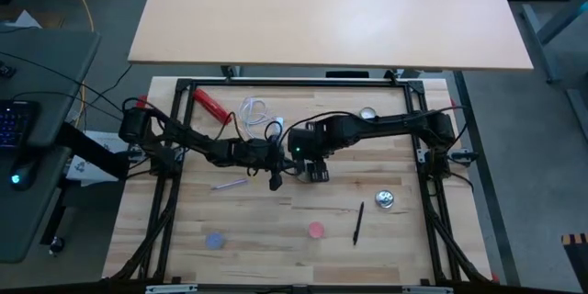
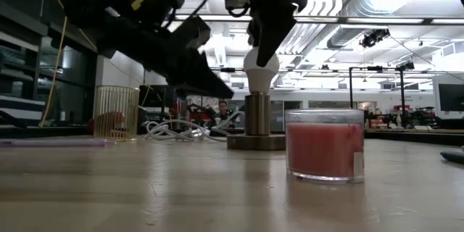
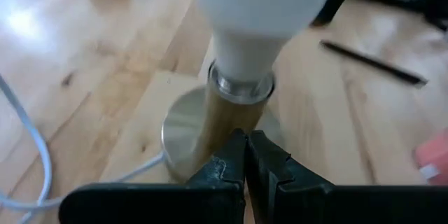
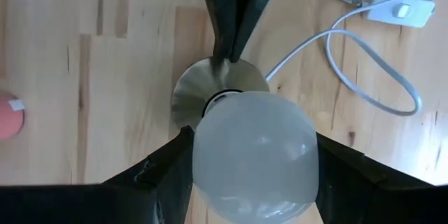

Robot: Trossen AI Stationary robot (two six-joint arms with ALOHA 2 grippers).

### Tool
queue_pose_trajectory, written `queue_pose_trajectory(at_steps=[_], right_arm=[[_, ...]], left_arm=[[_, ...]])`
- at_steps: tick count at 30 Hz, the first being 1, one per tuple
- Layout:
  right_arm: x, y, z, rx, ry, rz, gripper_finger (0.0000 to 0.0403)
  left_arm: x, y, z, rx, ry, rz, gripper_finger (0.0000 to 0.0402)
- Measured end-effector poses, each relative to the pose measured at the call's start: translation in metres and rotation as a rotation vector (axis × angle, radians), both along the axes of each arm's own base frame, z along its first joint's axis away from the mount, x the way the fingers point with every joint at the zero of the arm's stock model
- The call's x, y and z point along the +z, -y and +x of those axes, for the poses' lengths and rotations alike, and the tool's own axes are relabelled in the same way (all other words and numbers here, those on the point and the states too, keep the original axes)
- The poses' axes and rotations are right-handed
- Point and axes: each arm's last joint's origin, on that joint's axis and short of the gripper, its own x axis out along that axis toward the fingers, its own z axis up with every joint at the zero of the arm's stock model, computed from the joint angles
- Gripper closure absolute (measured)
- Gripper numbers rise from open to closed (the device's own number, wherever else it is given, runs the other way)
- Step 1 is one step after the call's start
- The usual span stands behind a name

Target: Screw lightbulb

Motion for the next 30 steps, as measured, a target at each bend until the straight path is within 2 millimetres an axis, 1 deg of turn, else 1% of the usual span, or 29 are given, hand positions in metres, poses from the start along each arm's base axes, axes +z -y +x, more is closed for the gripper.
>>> queue_pose_trajectory(at_steps=[2, 5, 10, 17, 20, 23, 27, 30], right_arm=[[0.000, 0.000, 0.000, -0.005, -0.003, 0.001, 0.0173], [-0.001, 0.000, -0.001, 0.002, -0.007, 0.006, 0.0173], [-0.002, -0.001, -0.002, 0.015, -0.029, 0.045, 0.0173], [-0.002, -0.001, -0.003, -0.052, -0.034, 0.064, 0.0173], [-0.003, -0.001, -0.003, -0.051, -0.035, 0.064, 0.0173], [-0.003, -0.001, -0.003, -0.052, -0.037, 0.065, 0.0173], [-0.003, -0.001, -0.003, -0.076, -0.038, 0.071, 0.0173], [-0.003, -0.001, -0.003, -0.106, -0.038, 0.078, 0.0173]], left_arm=[[-0.004, 0.000, 0.000, 0.012, -0.015, -0.023, 0.0401], [-0.003, 0.000, 0.000, 0.021, -0.005, -0.043, 0.0402], [0.000, 0.000, 0.000, 0.004, 0.005, -0.007, 0.0402], [-0.002, -0.001, 0.000, 0.031, -0.010, 0.019, 0.0402], [-0.007, -0.002, 0.000, 0.043, -0.031, 0.045, 0.0402], [-0.018, -0.002, 0.002, 0.044, -0.058, 0.044, 0.0402], [-0.032, 0.003, 0.006, 0.045, -0.068, 0.007, 0.0401], [-0.039, 0.008, 0.012, 0.042, -0.084, -0.008, 0.0402]])
